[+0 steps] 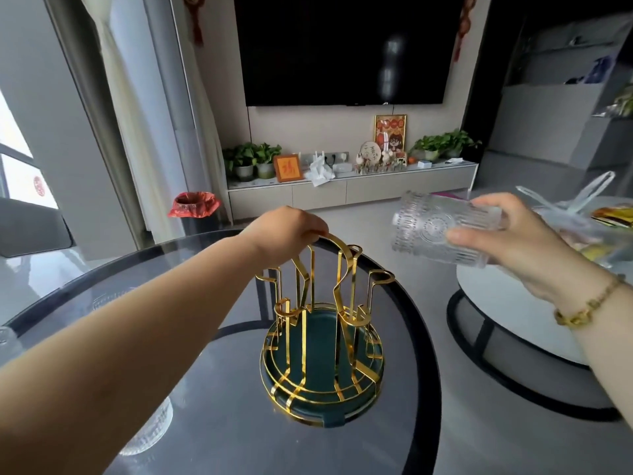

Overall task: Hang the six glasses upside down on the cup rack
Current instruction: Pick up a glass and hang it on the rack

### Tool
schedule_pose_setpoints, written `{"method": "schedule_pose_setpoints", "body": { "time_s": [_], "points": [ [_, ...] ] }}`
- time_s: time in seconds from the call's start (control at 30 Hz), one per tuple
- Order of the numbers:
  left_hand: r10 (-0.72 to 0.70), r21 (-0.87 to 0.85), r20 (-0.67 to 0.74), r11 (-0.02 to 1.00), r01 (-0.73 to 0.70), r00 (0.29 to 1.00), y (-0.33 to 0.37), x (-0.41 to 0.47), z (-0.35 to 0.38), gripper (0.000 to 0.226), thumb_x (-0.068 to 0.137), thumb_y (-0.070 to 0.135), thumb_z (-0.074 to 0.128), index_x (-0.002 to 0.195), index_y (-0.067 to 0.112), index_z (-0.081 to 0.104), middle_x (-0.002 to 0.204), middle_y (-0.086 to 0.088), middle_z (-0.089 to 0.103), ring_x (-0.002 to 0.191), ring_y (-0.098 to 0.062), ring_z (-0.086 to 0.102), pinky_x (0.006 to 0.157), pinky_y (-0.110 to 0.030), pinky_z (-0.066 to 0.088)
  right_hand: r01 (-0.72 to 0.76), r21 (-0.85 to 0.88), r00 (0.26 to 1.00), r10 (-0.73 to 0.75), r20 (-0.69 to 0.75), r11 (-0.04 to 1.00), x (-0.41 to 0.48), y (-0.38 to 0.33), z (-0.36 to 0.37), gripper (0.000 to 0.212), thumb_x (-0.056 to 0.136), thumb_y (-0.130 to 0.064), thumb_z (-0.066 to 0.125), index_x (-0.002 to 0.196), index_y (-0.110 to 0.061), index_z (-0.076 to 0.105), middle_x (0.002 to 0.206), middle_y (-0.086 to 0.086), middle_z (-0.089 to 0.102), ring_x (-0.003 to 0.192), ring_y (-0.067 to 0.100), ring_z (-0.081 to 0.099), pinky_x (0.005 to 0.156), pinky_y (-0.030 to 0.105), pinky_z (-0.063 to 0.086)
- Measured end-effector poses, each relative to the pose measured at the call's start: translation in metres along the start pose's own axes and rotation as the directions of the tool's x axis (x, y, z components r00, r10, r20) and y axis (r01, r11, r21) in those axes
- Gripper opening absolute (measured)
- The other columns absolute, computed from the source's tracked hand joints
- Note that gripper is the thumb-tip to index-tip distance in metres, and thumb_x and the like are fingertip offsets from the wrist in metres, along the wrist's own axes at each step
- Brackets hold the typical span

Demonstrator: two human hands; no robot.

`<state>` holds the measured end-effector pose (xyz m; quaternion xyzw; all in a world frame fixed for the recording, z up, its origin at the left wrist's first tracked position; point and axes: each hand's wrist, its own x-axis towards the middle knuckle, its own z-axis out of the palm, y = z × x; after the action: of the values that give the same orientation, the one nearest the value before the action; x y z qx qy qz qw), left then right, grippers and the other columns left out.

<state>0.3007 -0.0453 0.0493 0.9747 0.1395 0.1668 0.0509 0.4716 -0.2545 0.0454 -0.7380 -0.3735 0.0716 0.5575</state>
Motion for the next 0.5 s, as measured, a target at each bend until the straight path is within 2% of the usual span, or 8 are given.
{"method": "schedule_pose_setpoints", "body": {
  "time_s": [0.17, 0.23, 0.3, 0.4, 0.47, 0.5],
  "points": [
    [0.072, -0.067, 0.005, 0.995, -0.072, 0.997, -0.017, -0.010, -0.007, 0.020, 0.089, 0.008, 0.049, 0.104, 0.007, 0.062, 0.105, -0.015, 0.067, 0.091, -0.024, 0.060, 0.085, -0.038, 0.050, 0.021, -0.044, 0.998, -0.018, 0.061, 0.999, 0.030, -0.009, 0.024, 0.051, 0.062, -0.029, 0.074, 0.101, -0.027, 0.042, 0.122, 0.005, 0.046, 0.109, 0.022, 0.046, 0.081, 0.035, 0.040],
    [0.084, -0.107, 0.002, 0.991, -0.084, 0.996, -0.024, -0.016, -0.008, 0.022, 0.087, 0.005, 0.052, 0.106, 0.005, 0.062, 0.113, -0.015, 0.065, 0.102, -0.026, 0.059, 0.091, -0.032, 0.045, 0.045, -0.086, 0.996, -0.038, 0.075, 0.995, 0.039, -0.014, 0.032, 0.054, 0.061, -0.032, 0.074, 0.102, -0.027, 0.039, 0.117, 0.000, 0.041, 0.108, 0.018, 0.041, 0.081, 0.031, 0.036],
    [0.083, -0.141, -0.012, 0.987, -0.084, 0.996, -0.030, -0.019, -0.008, 0.024, 0.086, 0.002, 0.052, 0.107, 0.005, 0.062, 0.124, -0.015, 0.059, 0.117, -0.025, 0.052, 0.097, -0.027, 0.037, 0.077, -0.143, 0.990, -0.059, 0.129, 0.987, 0.047, -0.022, 0.042, 0.058, 0.060, -0.036, 0.074, 0.102, -0.028, 0.036, 0.108, -0.005, 0.041, 0.105, 0.017, 0.041, 0.077, 0.029, 0.038],
    [0.016, -0.221, -0.004, 0.975, -0.016, 1.000, -0.031, -0.019, -0.005, 0.031, 0.087, -0.002, 0.048, 0.113, 0.011, 0.059, 0.137, -0.011, 0.047, 0.129, -0.021, 0.040, 0.103, -0.023, 0.028, 0.173, -0.304, 0.966, -0.101, 0.236, 0.937, 0.058, -0.040, 0.063, 0.063, 0.060, -0.040, 0.073, 0.108, -0.029, 0.034, 0.108, -0.007, 0.036, 0.086, 0.013, 0.045, 0.051, 0.017, 0.037],
    [-0.057, -0.326, 0.017, 0.944, 0.059, 0.998, -0.027, -0.019, -0.003, 0.038, 0.088, 0.000, 0.046, 0.123, 0.016, 0.050, 0.139, -0.008, 0.044, 0.131, -0.019, 0.036, 0.107, -0.024, 0.025, 0.248, -0.366, 0.950, -0.152, 0.273, 0.897, 0.067, -0.050, 0.076, 0.069, 0.061, -0.038, 0.074, 0.116, -0.024, 0.036, 0.115, -0.003, 0.038, 0.080, 0.009, 0.043, 0.047, 0.008, 0.035],
    [-0.100, -0.422, 0.024, 0.901, 0.100, 0.995, -0.024, -0.020, -0.003, 0.041, 0.089, 0.004, 0.046, 0.128, 0.018, 0.043, 0.139, -0.006, 0.043, 0.130, -0.019, 0.037, 0.107, -0.026, 0.027, 0.280, -0.376, 0.941, -0.176, 0.289, 0.883, 0.073, -0.054, 0.082, 0.071, 0.061, -0.037, 0.074, 0.119, -0.022, 0.036, 0.120, -0.001, 0.040, 0.084, 0.009, 0.043, 0.053, 0.007, 0.036]
  ]
}}
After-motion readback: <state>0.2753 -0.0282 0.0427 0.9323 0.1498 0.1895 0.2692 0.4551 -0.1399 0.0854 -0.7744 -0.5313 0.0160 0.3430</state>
